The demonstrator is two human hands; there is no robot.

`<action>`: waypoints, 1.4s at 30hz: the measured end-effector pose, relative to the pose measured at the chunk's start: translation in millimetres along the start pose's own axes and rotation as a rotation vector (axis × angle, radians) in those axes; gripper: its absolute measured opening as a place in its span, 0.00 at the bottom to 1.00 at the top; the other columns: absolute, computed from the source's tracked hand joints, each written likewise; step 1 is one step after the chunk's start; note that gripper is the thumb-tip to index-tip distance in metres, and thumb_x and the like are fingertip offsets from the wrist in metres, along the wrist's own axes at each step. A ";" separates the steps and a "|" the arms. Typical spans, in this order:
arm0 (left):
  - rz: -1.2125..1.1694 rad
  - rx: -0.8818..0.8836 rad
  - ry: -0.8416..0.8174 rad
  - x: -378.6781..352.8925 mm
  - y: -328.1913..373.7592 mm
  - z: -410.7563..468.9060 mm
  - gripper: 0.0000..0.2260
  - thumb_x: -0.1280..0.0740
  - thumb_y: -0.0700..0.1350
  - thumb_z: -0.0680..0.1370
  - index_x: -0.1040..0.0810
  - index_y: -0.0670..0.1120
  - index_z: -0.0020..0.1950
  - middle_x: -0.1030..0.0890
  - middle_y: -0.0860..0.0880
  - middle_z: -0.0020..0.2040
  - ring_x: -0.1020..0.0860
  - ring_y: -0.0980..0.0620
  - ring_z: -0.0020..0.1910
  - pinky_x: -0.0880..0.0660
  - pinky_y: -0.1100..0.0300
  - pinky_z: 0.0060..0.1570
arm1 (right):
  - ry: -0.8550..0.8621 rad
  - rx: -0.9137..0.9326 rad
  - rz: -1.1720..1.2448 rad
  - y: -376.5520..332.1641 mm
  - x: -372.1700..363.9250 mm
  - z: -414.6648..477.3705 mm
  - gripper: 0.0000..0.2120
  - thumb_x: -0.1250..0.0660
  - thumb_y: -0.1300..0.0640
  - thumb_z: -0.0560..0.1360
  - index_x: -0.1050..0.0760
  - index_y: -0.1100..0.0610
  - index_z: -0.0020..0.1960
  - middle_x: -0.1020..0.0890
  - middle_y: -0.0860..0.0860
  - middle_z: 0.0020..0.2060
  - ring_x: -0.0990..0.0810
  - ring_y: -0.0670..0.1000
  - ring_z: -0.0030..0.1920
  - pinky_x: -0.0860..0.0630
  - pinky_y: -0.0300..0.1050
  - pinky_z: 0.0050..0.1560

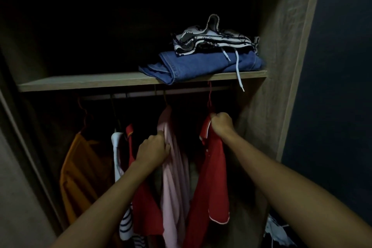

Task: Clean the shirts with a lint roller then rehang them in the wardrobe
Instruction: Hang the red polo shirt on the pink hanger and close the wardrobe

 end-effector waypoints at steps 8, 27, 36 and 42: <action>-0.005 0.026 0.003 -7.6 10.4 2.8 0.17 0.36 0.51 0.80 0.30 0.41 0.62 0.19 0.38 0.56 0.20 0.34 0.55 0.22 0.47 0.50 | -0.050 -0.030 -0.026 23.5 -14.2 14.2 0.18 0.40 0.55 0.81 0.21 0.69 0.53 0.18 0.66 0.53 0.19 0.63 0.55 0.29 0.45 0.47; -0.222 -0.061 0.556 51.8 -8.6 -73.8 0.22 0.36 0.54 0.81 0.27 0.42 0.70 0.22 0.44 0.66 0.26 0.46 0.67 0.28 0.48 0.66 | 0.024 0.601 0.031 -20.9 -28.1 -114.7 0.05 0.33 0.52 0.78 0.26 0.53 0.50 0.26 0.45 0.44 0.27 0.41 0.40 0.29 0.35 0.42; -0.028 0.076 0.855 92.8 -112.5 -173.7 0.23 0.35 0.47 0.81 0.30 0.38 0.73 0.32 0.37 0.75 0.40 0.36 0.78 0.46 0.38 0.77 | -0.418 0.632 0.130 -4.0 -182.7 -261.3 0.13 0.35 0.50 0.77 0.29 0.55 0.36 0.25 0.48 0.29 0.27 0.47 0.31 0.28 0.46 0.34; -0.039 0.094 0.875 99.7 -195.4 -203.0 0.27 0.36 0.45 0.82 0.41 0.37 0.77 0.42 0.32 0.78 0.47 0.32 0.79 0.51 0.33 0.76 | -0.574 0.476 -0.055 38.4 -295.8 -333.6 0.19 0.32 0.47 0.74 0.33 0.57 0.32 0.28 0.51 0.24 0.29 0.49 0.27 0.34 0.46 0.29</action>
Point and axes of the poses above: each hand's wrist, its own z-axis towards the middle knuckle, its own x-axis out of the back of the hand, y = z × x, the point moved 7 cm from there along z, towards the middle knuckle
